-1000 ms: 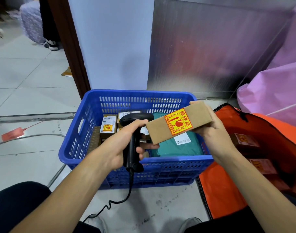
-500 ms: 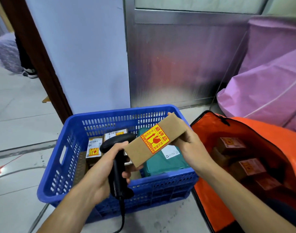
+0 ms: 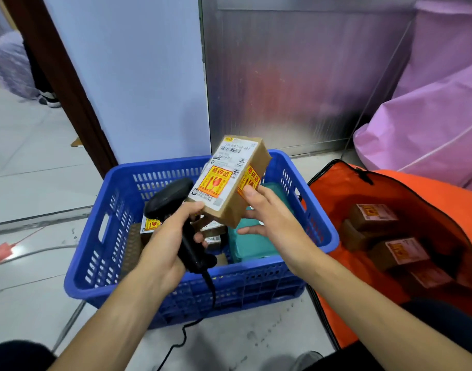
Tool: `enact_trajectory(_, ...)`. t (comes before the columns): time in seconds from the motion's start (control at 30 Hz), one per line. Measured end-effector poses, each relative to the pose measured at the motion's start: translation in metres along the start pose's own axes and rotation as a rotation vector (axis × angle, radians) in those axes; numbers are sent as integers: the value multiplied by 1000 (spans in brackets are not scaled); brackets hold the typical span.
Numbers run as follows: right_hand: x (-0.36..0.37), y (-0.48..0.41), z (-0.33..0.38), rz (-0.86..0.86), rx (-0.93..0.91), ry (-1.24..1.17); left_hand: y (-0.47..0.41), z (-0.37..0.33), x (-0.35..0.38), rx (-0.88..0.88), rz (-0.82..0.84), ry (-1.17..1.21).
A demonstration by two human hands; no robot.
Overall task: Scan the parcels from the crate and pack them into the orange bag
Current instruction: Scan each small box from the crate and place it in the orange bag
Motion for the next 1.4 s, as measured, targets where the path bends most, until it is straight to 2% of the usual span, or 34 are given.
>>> enact_trajectory(0.13, 0, -4, -6, -39, 56, -40, 8, -3, 6, 141, -50, -169)
enact_trajectory(0.3, -10, -8, -12, -82, 95, 38, 12, -6, 9, 187, -73, -279)
enact_trajectory(0.43, -32, -15, -14, -186, 70, 283, 14, -19, 1, 223, -142, -303)
enact_trajectory(0.53, -50, -23, -20, -220, 95, 439, 19, -28, 1, 257, -62, -300)
enact_trajectory(0.67, -69, -35, -35, -229, 95, 530, 30, -32, 6, 293, 97, -269)
enact_trajectory(0.83, -73, -40, -38, -256, 89, 533, 34, -32, 6, 294, 83, -311)
enact_trajectory(1.4, -70, -31, -43, -263, 255, 721, 31, -26, 2, 213, 25, -329)
Point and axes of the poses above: each hand's wrist, its own y-axis away from the middle knuckle, its own x-axis out of the palm, z = x × y, the point moved 7 cm from there along -y, towards the middle knuckle, and after that the axes turned 2 degrees about -x, right-handed, at the moved point
